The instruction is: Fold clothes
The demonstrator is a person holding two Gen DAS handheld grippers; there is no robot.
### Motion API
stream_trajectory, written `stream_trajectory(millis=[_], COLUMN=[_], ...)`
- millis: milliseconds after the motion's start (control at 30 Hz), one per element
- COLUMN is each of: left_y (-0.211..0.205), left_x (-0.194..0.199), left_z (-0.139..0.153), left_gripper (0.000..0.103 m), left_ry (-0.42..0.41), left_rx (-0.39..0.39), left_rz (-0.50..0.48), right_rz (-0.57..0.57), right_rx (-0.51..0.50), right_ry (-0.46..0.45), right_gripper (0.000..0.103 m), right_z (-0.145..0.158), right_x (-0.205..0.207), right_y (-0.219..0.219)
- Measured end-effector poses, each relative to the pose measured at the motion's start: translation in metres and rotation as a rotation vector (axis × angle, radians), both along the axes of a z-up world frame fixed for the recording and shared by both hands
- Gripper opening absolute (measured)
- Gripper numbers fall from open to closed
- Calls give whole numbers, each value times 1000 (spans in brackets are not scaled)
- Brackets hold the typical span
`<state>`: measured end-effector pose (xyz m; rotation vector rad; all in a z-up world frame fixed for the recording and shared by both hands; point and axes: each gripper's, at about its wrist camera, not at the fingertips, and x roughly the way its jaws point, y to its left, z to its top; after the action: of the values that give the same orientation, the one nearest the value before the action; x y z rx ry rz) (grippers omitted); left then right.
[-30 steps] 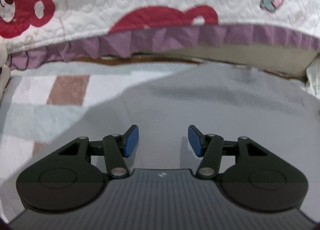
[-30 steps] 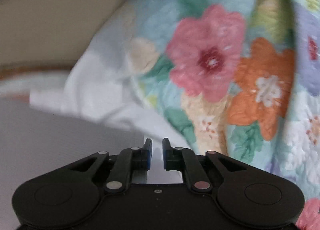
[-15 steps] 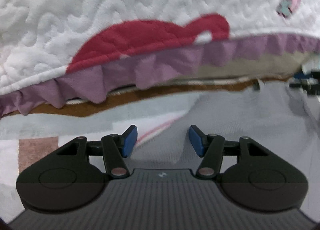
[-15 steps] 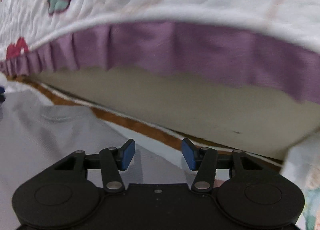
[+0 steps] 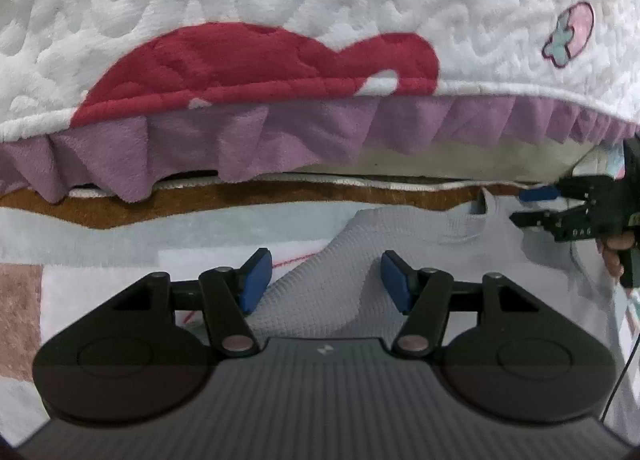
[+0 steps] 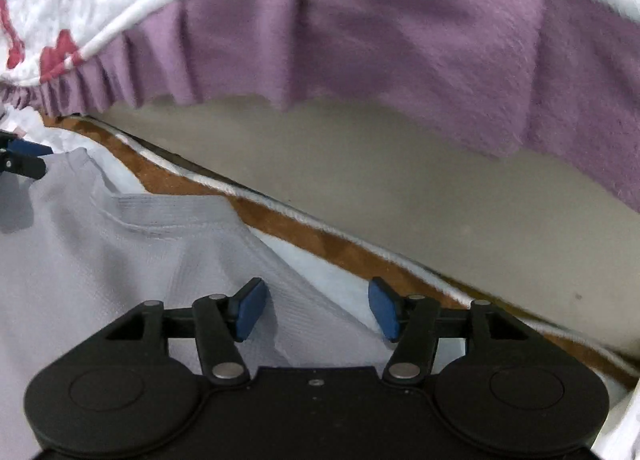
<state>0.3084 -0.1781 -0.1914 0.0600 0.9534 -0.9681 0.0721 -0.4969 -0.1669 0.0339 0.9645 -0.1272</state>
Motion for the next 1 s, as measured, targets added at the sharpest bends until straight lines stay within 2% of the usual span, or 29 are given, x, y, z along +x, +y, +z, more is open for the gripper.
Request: stream_trajectory(millis=[100,200,233,267,300,333,367,400,433,500,533,567,633,767,800,933,1000], left_y=[-3,-4,-4,-5,-5,-6,-8,-8,-7,-6,-6,-8,-13,-28,-34,-47,-49], left_x=[1,2,2,0,-1,-4,-8,-14,-19,-28,-30,-33,-39,-58,-59,-50,-42], left_z=[0,2,2,2,1,2,3,5,9,19,23,28,39,49,45,20,10], left_gripper=[58,52,37,28,26,7,5,5,5,5,5,5,5,5,5,5,12], left_ry=[17,55,66,74,82,62,31,-4,-42,-119,-150,-185,-260,-431,-446,-441,-437], left_rx=[8,14,16,19,22,34,49,48,26,5,7,8,11,30,48,139,207], left_rz=[-12,-24,-28,-30,-32,-41,-55,-65,-73,-72,-66,-65,-69,-97,-101,-81,-24], right_rz=[-4,2,0,-4,-1,1,13,26,35,52,60,74,71,-63,-77,-61,-69], right_rx=[43,14,9,16,28,39,44,49,75,119,138,104,47,-47,-80,-143,-152], right_ry=[-9,-10,-10,-18,-21,-23,-33,-43,-44,-48,-51,-56,-93,-257,-271,-186,-166], right_gripper=[64,66,66,66,66,66,65,61,49,34,14,10,8,7,7,6,6], right_z=[1,2,3,3,3,3,2,1,2,6,9,9,15,39,41,20,12], right_x=[4,5,6,8,7,7,6,6,4,1,-1,-1,-6,-24,-27,-16,-11], right_y=[-6,1,3,6,6,5,6,7,7,8,8,13,18,14,15,15,11])
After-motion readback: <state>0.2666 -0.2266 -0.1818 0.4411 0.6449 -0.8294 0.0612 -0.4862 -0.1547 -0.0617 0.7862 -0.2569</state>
